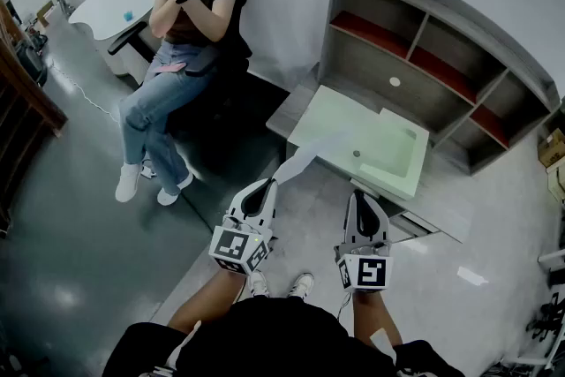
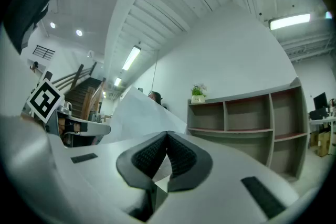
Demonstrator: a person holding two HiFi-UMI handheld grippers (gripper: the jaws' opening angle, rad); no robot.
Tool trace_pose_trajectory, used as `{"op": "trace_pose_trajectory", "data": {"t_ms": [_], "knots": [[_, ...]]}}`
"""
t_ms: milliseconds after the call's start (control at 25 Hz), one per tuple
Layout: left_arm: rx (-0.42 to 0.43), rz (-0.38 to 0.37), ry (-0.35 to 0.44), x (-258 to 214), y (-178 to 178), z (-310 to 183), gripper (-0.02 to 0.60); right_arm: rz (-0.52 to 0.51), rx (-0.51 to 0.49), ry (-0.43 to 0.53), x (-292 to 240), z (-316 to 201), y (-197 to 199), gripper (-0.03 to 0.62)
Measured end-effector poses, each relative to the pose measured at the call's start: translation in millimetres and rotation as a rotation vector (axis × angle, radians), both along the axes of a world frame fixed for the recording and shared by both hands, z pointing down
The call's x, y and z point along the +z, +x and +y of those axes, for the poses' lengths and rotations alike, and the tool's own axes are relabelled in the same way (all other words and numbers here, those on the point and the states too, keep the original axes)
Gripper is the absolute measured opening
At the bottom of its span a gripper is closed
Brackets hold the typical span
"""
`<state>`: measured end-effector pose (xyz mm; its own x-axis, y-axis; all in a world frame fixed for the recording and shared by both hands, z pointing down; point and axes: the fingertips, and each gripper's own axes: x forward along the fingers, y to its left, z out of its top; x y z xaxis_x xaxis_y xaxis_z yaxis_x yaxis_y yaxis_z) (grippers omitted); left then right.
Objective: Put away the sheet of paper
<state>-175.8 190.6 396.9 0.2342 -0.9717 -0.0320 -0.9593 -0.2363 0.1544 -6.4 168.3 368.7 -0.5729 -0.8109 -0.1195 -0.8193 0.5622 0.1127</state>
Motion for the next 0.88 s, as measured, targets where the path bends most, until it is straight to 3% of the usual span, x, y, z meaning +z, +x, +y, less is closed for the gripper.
{"op": "trace_pose_trajectory", "data": {"t_ms": [400, 880], "knots": [[0.021, -0.005, -0.019, 8, 5, -7, 0.006, 0.011, 0.014, 0.004, 4, 1, -2, 0.017], [0.012, 0.044, -0.033, 9, 18, -18, 0.006, -0.019, 0.016, 0.008, 4, -6, 22, 0.017]]}}
